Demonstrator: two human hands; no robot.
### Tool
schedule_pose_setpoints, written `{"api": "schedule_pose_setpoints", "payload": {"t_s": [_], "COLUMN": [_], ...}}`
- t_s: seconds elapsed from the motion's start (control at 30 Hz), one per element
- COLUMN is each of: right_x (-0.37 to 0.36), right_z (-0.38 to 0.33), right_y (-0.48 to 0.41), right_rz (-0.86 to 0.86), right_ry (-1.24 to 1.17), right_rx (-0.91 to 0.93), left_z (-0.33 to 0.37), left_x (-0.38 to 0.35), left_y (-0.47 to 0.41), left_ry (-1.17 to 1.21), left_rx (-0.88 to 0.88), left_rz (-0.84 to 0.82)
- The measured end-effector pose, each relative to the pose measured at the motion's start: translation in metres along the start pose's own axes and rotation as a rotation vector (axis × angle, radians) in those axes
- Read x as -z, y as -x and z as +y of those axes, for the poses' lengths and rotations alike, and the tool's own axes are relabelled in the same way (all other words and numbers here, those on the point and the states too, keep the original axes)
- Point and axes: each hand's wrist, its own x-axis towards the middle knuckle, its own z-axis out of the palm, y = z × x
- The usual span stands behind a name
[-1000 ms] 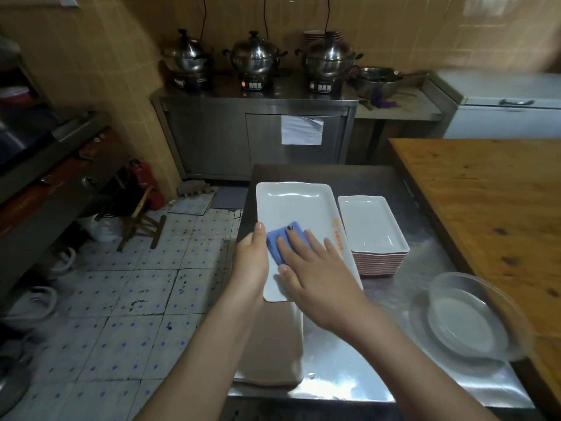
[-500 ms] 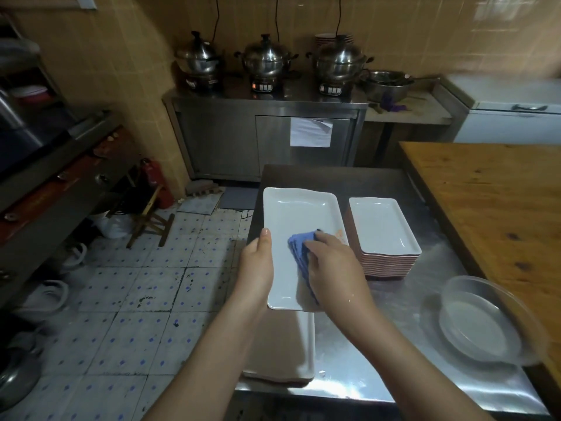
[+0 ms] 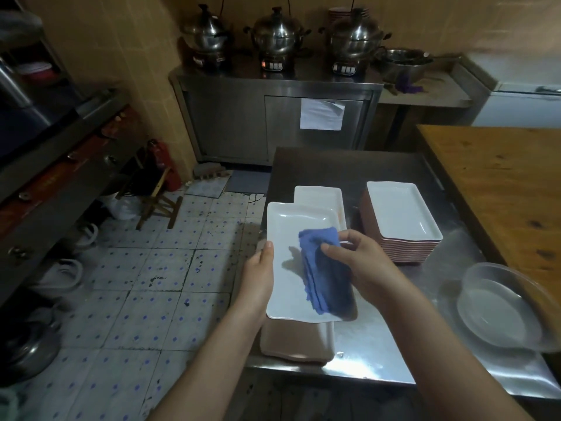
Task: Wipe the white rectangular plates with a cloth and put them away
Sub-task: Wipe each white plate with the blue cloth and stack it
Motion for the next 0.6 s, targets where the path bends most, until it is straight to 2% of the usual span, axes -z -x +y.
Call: {"api": "schedule_pose_setpoints", "payload": {"t_s": [0.1,0.27,0.4,0.6], "right_x": [-0.002,-0.016,-0.023,-0.022], "right_z": [0.011,0.047,0.07,0.082], "right_y": [-0.006,-0.016,-0.019,-0.02], "right_rz": [-0.047,0.102,0.144,0.18], "right_ry": [-0.136,-0.074,-0.084,-0.063], "right_rx": [-0.072,-0.09,-0.164,-0.189], "left_z": [-0.019,-0.058,-0.077,-0.091], "left_x": [0.011,0.027,0.031,0.025], "left_y": [-0.007,-0.018,-0.025,-0.034], "left_ry": [-0.057,-0.205,-0.269,-0.465], "left_rx": [0.061,0.126,0.158,0.077], "left_rz": [-0.021,-0.032,-0.036,-0.016]}}
